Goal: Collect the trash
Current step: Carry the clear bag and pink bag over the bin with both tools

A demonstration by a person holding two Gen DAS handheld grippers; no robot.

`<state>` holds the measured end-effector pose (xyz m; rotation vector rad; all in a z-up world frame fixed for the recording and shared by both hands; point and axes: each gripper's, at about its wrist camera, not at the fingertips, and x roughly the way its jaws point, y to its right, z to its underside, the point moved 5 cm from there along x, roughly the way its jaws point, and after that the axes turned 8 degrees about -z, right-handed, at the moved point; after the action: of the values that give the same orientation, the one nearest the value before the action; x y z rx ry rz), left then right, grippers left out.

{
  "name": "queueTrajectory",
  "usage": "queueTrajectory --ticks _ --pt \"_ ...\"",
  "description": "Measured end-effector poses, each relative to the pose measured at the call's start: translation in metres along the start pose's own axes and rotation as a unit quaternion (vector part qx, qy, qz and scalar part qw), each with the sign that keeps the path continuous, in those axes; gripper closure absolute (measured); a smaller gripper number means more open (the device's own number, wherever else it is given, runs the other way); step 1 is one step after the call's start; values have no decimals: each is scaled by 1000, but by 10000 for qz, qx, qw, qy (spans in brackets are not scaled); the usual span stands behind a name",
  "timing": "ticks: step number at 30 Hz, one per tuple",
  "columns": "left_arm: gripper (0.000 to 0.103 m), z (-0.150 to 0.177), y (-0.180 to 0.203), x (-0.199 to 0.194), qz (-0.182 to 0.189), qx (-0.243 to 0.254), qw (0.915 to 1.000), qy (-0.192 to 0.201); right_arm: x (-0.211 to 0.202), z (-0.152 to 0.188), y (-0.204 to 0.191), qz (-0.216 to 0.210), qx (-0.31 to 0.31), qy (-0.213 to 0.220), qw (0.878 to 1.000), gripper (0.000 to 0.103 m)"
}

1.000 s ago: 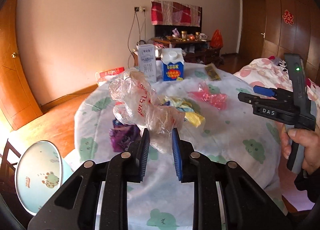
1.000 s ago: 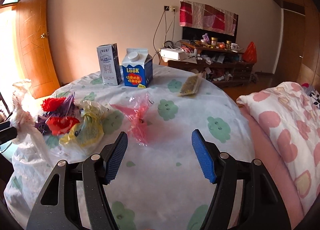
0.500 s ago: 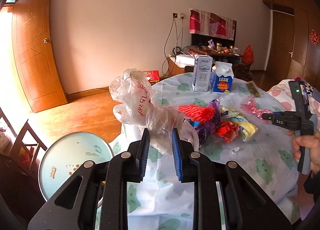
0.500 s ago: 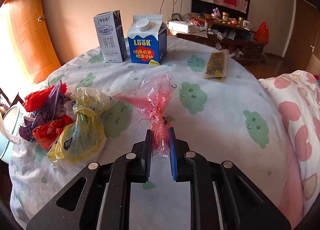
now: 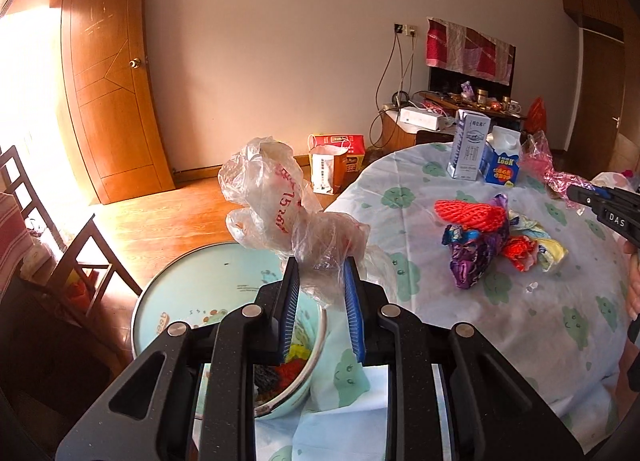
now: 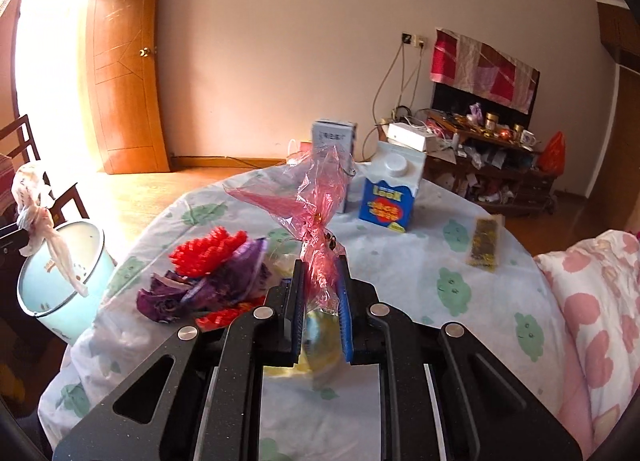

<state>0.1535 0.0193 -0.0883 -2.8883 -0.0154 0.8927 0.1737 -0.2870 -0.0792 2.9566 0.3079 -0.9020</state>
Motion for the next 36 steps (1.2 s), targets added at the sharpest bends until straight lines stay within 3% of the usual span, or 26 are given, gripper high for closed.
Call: queueTrajectory --ticks 21,36 --pt "81 31 -69 9 -593 -241 9974 -338 45 -17 -146 -887 -993 -7 9911 87" --pt "81 45 -118 10 -1006 -468 9922 -561 67 -20 -208 -1277 -1408 -126 9817 87"
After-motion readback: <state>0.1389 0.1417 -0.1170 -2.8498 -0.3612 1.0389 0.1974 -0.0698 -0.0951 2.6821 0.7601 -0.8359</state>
